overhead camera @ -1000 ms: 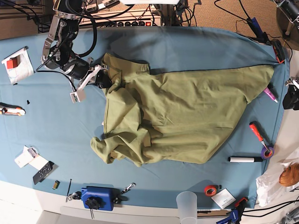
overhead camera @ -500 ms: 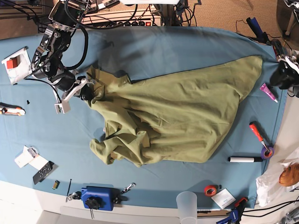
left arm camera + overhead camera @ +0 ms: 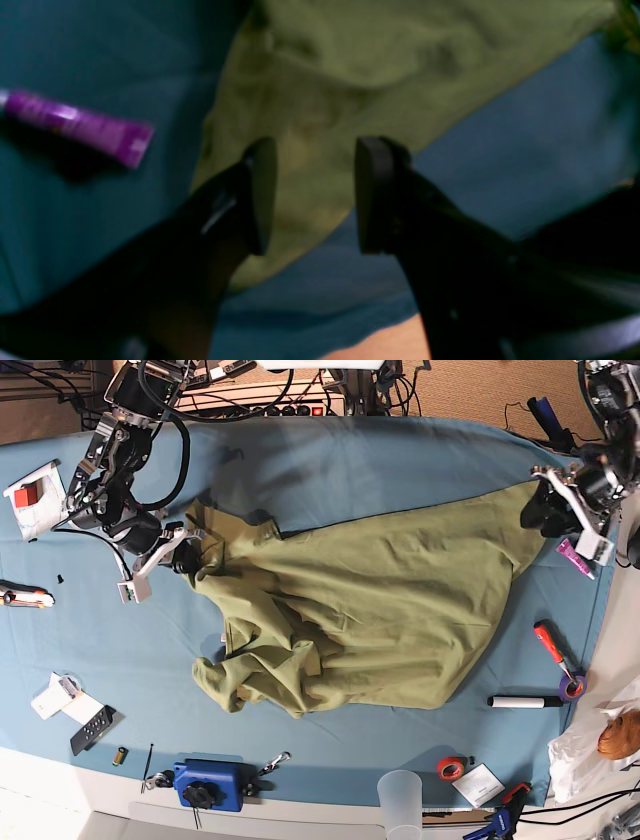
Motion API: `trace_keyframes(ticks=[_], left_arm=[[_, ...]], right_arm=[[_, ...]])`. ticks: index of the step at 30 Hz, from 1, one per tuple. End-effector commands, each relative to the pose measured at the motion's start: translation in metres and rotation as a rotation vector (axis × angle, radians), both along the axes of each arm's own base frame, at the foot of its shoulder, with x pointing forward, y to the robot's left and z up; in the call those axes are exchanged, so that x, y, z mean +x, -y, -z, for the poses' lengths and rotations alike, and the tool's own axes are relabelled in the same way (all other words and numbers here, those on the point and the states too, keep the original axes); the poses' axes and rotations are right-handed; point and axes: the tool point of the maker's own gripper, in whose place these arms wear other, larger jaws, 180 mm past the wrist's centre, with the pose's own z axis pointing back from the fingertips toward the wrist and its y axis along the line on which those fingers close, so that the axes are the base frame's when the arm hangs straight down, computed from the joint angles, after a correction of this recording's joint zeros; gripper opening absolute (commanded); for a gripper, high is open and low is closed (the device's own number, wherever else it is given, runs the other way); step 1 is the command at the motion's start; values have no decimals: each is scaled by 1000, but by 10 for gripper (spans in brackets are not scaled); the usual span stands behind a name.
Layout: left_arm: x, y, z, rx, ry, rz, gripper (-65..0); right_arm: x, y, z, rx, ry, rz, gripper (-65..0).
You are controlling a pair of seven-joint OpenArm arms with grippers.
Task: Layout the t-shirt on the table in an organized manner, then fold the t-shirt properly
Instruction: 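Grasp the shirt's collar-side corners with both grippers, then pull the grasped corners apart with both grippers to stretch the shirt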
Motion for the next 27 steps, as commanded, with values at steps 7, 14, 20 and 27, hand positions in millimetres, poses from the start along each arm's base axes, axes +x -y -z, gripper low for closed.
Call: trace_keyframes(ticks=[7, 14, 20, 27], left_arm=[[-2, -32, 23, 172, -111, -136, -390], [-5, -42, 28, 211, -140, -169, -390], [-20, -40, 36, 211, -195, -160, -390], [-36, -31, 46, 129, -224, -161, -390]], right_arm=[[9, 11, -15, -22, 51, 1, -650], [3, 0, -15, 8, 32, -66, -600], [-2, -12, -22, 91, 24, -105, -419], [4, 22, -52, 147, 129, -27, -420]])
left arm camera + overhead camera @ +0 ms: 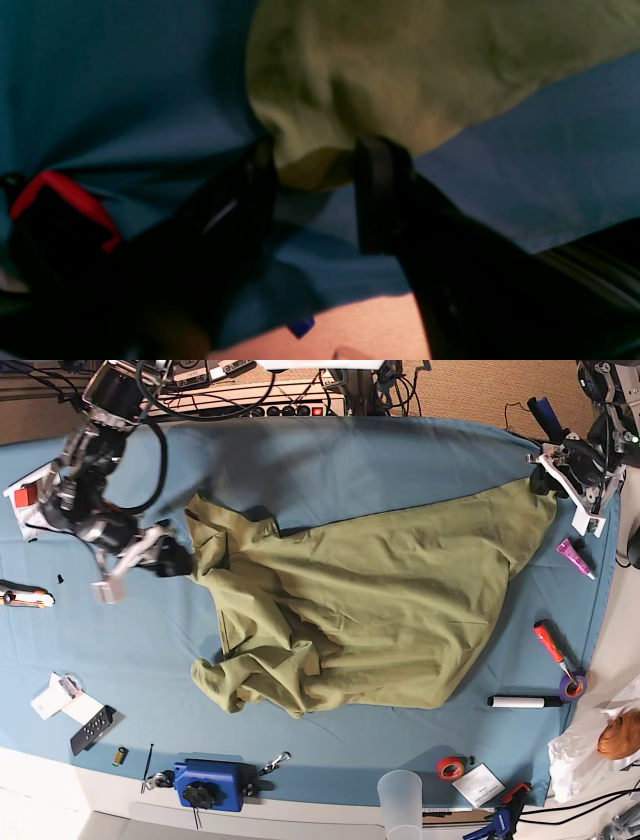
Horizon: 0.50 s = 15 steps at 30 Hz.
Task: Layout the t-shirt on the table in an organized manner, then fold the t-shirt properly
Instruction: 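Pull the grasped corners apart with both grippers to stretch the shirt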
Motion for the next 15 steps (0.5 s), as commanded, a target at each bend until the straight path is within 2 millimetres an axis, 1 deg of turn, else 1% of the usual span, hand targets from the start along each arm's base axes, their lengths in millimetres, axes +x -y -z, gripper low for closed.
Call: trace_keyframes(ticks=[1, 3, 5, 8, 11, 13, 15], left_arm=[[3, -6, -4, 10, 17, 1, -390], [-2, -7, 3, -4, -10, -12, -390], [-7, -6, 11, -32, -31, -15, -390], [-10, -2, 16, -70, -37, 5, -390], [-9, 1, 14, -87, -30, 3, -390], [-9, 1, 14, -87, -31, 4, -390], [-11, 2, 15, -87, -41, 11, -390]], right_arm=[[7, 12, -16, -3, 57, 32, -420], [-1, 31, -16, -11, 45, 86, -420], [-11, 40, -13, -1, 23, 110, -420], [-29, 32, -6, 57, 4, 98, -420], [-48, 21, 12, 61, -65, 68, -420], [-57, 16, 20, 64, -90, 55, -420], [-61, 12, 24, 67, -100, 46, -420]])
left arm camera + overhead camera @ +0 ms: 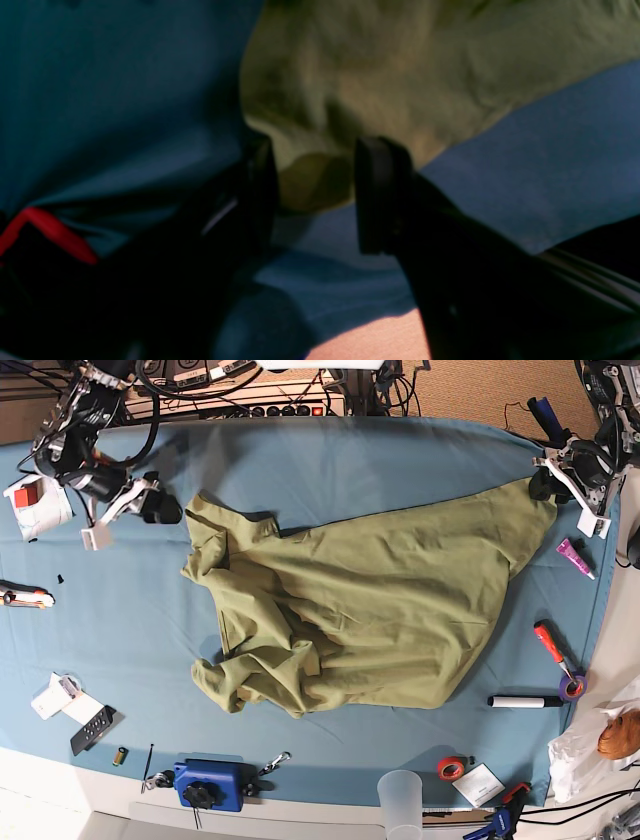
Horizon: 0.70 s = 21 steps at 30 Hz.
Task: Layout the t-shirt on the table in an organized manner, then fold the t-shirt properly
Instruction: 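Pull the grasped corners apart with both grippers to stretch the shirt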
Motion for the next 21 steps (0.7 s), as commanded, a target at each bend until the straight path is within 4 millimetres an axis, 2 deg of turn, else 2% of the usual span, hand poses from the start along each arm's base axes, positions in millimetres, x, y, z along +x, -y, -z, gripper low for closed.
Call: trace_keyframes(ticks=[1, 4, 9, 12, 13, 15, 17, 18, 19, 21], left_arm=[[-14, 1, 8, 13, -71, 25, -390], [-14, 3, 9, 7, -70, 23, -390], [-14, 5, 9, -3, -68, 20, -390], [-14, 6, 9, -7, -66, 19, -391], [-14, 6, 9, -6, -66, 19, -404], [-14, 6, 9, -6, -67, 19, -483], [-14, 6, 9, -6, -67, 19, -618], [-14, 6, 9, -7, -65, 19, -650], [-14, 7, 9, -10, -64, 22, -650], [-14, 7, 8, -13, -62, 21, -650]], right_arm=[[8, 1, -11, -2, 48, -5, -420], [7, -8, -6, -2, 30, -30, -420], [6, -42, 9, 7, -4, -103, -420], [10, -47, 17, -47, 0, -119, -420], [10, -46, 20, -66, -5, -122, -420], [10, -44, 22, -90, -14, -125, -425], [10, -42, 23, -97, -18, -123, -526], [9, -42, 23, -97, -22, -125, -592], [9, -42, 24, -98, -24, -127, -650], [8, -40, 25, -109, -30, -129, -650]])
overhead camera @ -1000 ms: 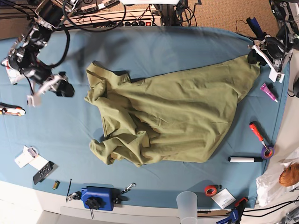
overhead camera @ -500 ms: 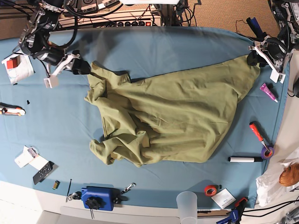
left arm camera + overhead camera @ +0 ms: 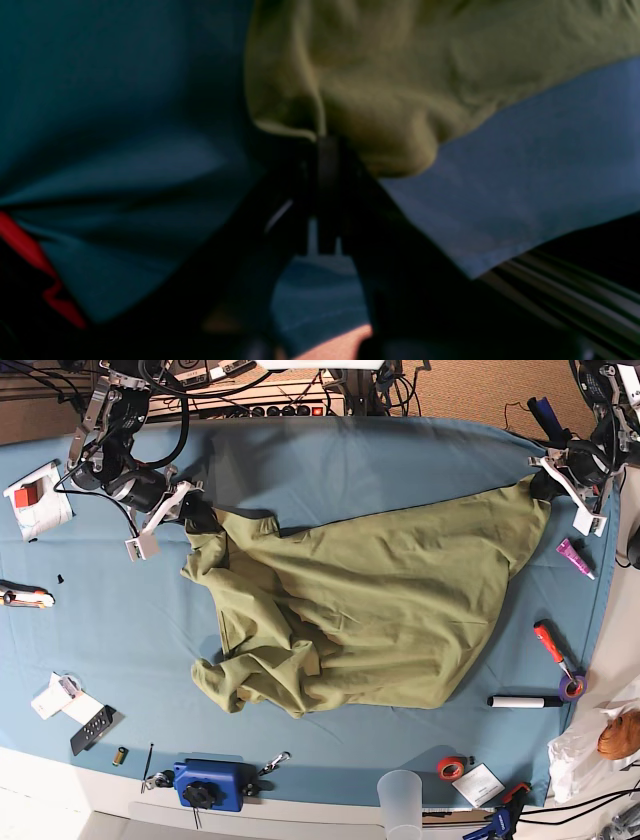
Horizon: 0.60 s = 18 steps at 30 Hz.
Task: Layout the t-shirt on the table in an organized manner, then fold the t-shirt properly
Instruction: 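Pull the grasped corners apart with both grippers to stretch the shirt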
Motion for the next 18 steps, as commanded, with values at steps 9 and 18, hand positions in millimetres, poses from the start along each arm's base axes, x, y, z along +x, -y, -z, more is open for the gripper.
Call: trace_keyframes(ticks=[9, 18], left_arm=[[-12, -4, 6, 31, -64, 27, -650], [-11, -17, 1, 72, -69, 44, -650]], right_arm=[[-12, 29, 4, -73, -63, 37, -650], [-19, 32, -8, 14, -60, 46, -650]])
